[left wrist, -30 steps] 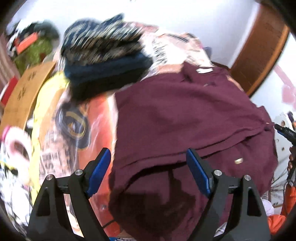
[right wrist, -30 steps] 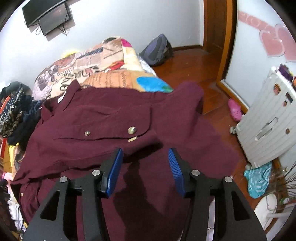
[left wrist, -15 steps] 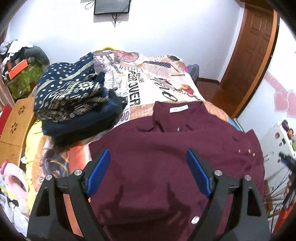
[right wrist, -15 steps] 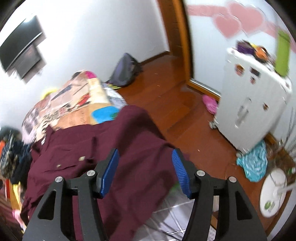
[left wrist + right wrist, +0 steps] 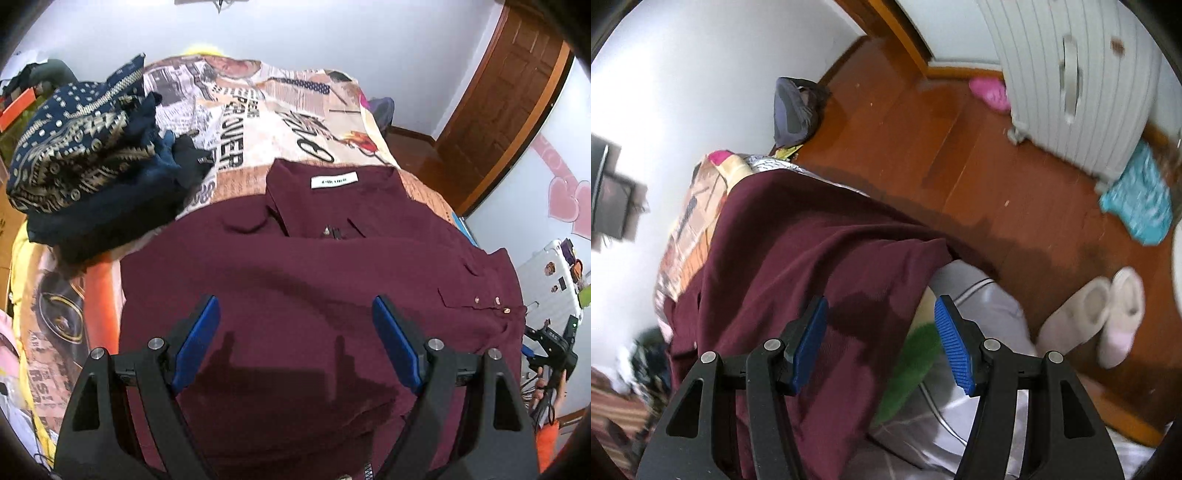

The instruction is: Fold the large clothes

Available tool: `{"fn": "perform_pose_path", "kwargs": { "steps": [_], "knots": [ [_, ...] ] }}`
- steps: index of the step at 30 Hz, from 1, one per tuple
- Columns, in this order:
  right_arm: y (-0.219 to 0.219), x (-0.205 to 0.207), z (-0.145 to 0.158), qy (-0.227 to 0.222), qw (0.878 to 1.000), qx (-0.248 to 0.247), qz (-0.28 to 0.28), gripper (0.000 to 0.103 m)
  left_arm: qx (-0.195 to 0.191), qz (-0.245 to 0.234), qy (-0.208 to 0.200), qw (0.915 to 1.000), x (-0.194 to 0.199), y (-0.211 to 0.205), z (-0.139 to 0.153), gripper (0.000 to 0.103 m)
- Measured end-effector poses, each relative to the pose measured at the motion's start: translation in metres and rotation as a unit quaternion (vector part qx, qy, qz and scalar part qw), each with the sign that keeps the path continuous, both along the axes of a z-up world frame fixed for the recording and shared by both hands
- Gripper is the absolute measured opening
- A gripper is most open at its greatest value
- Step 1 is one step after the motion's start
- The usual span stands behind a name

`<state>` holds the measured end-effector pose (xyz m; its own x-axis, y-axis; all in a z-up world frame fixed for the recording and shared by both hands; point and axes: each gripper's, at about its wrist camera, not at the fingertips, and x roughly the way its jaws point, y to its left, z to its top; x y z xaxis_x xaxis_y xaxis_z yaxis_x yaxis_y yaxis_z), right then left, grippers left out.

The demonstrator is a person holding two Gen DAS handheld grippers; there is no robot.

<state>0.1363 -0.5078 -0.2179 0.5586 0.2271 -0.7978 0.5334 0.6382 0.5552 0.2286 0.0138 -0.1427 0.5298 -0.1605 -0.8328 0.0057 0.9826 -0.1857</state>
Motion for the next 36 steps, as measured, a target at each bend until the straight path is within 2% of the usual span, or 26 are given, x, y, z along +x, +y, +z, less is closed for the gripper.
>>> {"fn": "perform_pose_path", "kwargs": {
  "steps": [3, 6, 8, 10, 11, 12, 13, 16, 21, 27, 31, 34, 36],
  "knots": [
    [-0.005, 0.006, -0.01, -0.01, 0.999, 0.035, -0.014, 0.056, -0.005, 0.003, 0.008, 1.0, 0.001, -0.001, -0.006, 0.084],
    [-0.007, 0.011, -0.014, -0.021, 0.999, 0.04, -0.025, 0.055, -0.012, 0.01, 0.016, 0.9998, 0.001, 0.001, -0.012, 0.084],
    [-0.007, 0.014, -0.017, -0.022, 0.998, 0.042, -0.035, 0.045, -0.015, 0.015, 0.018, 0.9996, 0.001, 0.003, -0.014, 0.084],
    [-0.008, 0.015, -0.017, -0.018, 0.998, 0.031, -0.043, 0.026, -0.015, 0.019, 0.021, 0.9995, 0.001, 0.005, -0.016, 0.084],
    [-0.008, 0.013, -0.014, -0.019, 0.998, 0.026, -0.049, 0.022, -0.013, 0.021, 0.02, 0.9995, 0.0, 0.006, -0.016, 0.084],
    [-0.009, 0.012, -0.012, -0.023, 0.998, 0.023, -0.052, 0.013, -0.011, 0.021, 0.019, 0.9995, 0.0, 0.006, -0.017, 0.084],
    [-0.009, 0.01, -0.008, -0.028, 0.998, 0.018, -0.054, 0.007, -0.008, 0.02, 0.017, 0.9996, -0.001, 0.006, -0.016, 0.084],
    [-0.006, 0.002, 0.017, -0.054, 0.997, -0.011, -0.056, 0.006, 0.002, 0.018, 0.01, 0.9998, -0.004, 0.005, -0.015, 0.084],
    [0.018, -0.005, 0.086, -0.124, 0.99, -0.069, -0.024, 0.005, 0.022, 0.001, -0.009, 0.9997, -0.011, -0.001, -0.008, 0.084],
    [0.072, -0.009, 0.171, -0.231, 0.966, -0.102, 0.052, 0.005, 0.038, -0.025, -0.039, 0.9982, -0.023, -0.008, 0.005, 0.084],
    [0.126, -0.013, 0.214, -0.294, 0.939, -0.124, 0.131, 0.005, 0.038, -0.038, -0.052, 0.9972, -0.031, -0.01, 0.011, 0.084],
    [0.163, -0.01, 0.22, -0.306, 0.923, -0.133, 0.192, 0.005, 0.045, -0.044, -0.062, 0.9961, -0.037, -0.011, 0.014, 0.084],
    [0.187, -0.003, 0.212, -0.291, 0.92, -0.132, 0.228, 0.005, 0.049, -0.046, -0.066, 0.9956, -0.04, -0.012, 0.014, 0.084]
  ]
}}
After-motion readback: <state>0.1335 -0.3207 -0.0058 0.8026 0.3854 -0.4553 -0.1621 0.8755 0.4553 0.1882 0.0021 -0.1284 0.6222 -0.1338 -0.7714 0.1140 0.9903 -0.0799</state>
